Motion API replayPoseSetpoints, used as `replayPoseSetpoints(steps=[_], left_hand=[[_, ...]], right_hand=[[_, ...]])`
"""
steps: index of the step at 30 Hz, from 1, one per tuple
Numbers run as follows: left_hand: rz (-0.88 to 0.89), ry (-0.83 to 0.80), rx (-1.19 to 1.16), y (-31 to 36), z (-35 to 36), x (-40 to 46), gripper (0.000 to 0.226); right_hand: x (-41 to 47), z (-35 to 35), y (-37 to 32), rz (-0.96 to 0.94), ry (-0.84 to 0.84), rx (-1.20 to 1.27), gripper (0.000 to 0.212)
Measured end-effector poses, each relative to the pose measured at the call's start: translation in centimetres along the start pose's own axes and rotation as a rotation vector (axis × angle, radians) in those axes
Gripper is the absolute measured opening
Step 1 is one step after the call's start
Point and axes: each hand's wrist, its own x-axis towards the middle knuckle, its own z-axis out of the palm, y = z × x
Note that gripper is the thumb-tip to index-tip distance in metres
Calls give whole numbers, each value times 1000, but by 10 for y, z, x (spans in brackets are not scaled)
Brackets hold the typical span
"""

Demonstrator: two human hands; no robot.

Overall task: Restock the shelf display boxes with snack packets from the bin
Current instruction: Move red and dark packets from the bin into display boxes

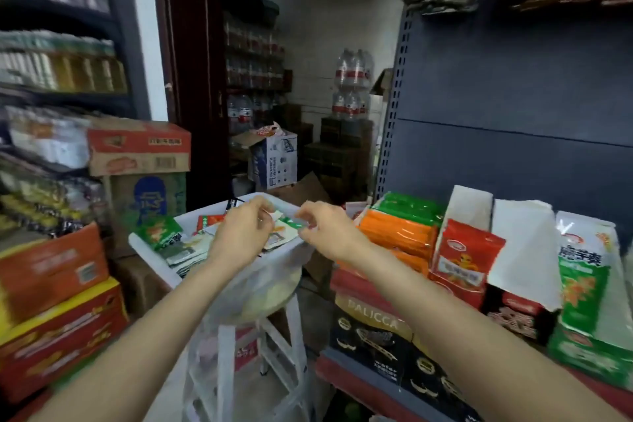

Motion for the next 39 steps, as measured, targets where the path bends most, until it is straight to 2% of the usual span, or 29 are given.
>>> replayPoseSetpoints(steps=[3, 5, 9, 15, 18, 20, 23, 25, 27, 30, 33, 37, 39], left_hand=[[-99, -28, 101, -51, -9, 9, 17], [-138, -105, 154, -76, -9, 16, 21], [-187, -314, 220, -99, 0, 34, 39], [-281, -497, 189, -122, 23, 62, 67], [-279, -605, 184, -130, 34, 72, 79], [-261, -630, 291, -135, 40, 74, 83], [-182, -542, 587, -134, 40, 72, 76], [-156, -509, 672, -129, 40, 68, 69], [-131, -462, 681, -122, 42, 62, 62], [-164, -397, 478, -113, 40, 55, 43], [-222, -301, 249, -106, 31, 50, 34], [-321, -1, -11, -94, 18, 38, 48], [-366, 73, -129, -89, 12, 32, 51]], right_hand=[[35, 37, -7, 25, -66, 58, 32], [58, 59, -7, 45, -100, 70, 32], [98, 95, -1, 75, -206, 34, 42], [140, 127, 16, 149, -455, -114, 70], [148, 135, 22, 175, -557, -137, 64], [150, 137, 26, 128, -560, -183, 58], [152, 130, 30, 76, -609, -178, 55], [155, 123, 32, 104, -652, -199, 41], [157, 113, 33, 140, -638, -292, 44], [152, 93, 36, 214, -630, -373, 53], [135, 69, 43, 269, -742, -367, 35], [116, 59, 52, 128, -718, -504, 15], [108, 61, 53, 67, -618, -571, 29]])
